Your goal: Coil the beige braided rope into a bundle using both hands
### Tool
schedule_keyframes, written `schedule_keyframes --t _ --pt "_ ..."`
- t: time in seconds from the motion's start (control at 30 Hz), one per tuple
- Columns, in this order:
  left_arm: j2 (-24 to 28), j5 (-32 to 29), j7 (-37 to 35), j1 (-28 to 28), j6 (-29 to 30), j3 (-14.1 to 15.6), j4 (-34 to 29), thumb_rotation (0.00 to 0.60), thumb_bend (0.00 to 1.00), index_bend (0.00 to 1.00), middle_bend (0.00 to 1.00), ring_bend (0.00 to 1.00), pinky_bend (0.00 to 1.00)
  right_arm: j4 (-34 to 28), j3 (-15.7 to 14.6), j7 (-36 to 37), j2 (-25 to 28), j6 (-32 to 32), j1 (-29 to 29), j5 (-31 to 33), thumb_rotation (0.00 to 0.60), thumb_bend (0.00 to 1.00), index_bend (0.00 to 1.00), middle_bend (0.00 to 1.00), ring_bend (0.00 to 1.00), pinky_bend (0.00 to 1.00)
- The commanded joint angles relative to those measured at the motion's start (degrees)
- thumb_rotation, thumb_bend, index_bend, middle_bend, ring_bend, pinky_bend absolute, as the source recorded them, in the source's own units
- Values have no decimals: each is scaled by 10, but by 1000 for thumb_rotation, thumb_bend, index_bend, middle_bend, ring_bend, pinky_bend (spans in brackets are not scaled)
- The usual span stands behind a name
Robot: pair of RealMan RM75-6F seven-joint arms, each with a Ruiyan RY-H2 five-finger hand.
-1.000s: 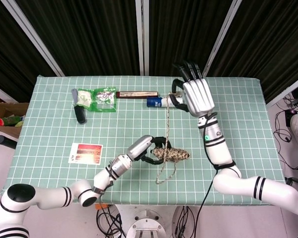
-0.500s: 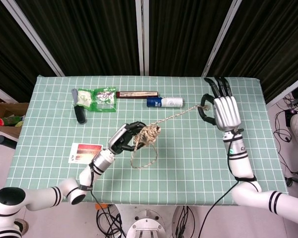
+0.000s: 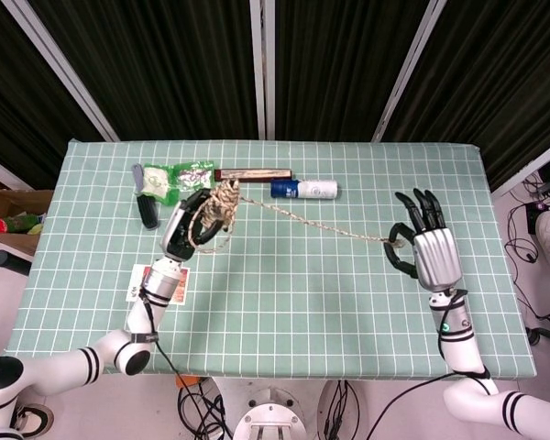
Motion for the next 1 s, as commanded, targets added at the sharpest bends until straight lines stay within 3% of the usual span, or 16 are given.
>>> schedule_keyframes --t 0.03,0.17,0.33,0.77,1.0 --pt "13 -16 3 12 -11 -17 -19 600 453 771 760 621 622 2 -15 7 -5 11 -13 -20 600 575 920 143 0 0" --pt "22 -25 -6 16 -24 -28 -17 600 454 771 760 621 622 -2 -26 -3 -2 28 -25 -46 600 579 924 143 0 0" --pt "21 -63 43 22 -43 -46 -20 600 454 771 761 621 622 -8 -41 -8 0 52 -43 -74 600 581 932 144 0 0" --pt "-22 -172 268 24 -36 -106 -11 600 454 770 762 622 622 -44 -84 -48 1 89 -70 -180 600 584 942 144 0 0" --pt "-50 -173 397 19 -8 -101 12 600 455 770 763 622 622 -98 -86 -87 10 85 -58 -248 600 583 945 147 0 0"
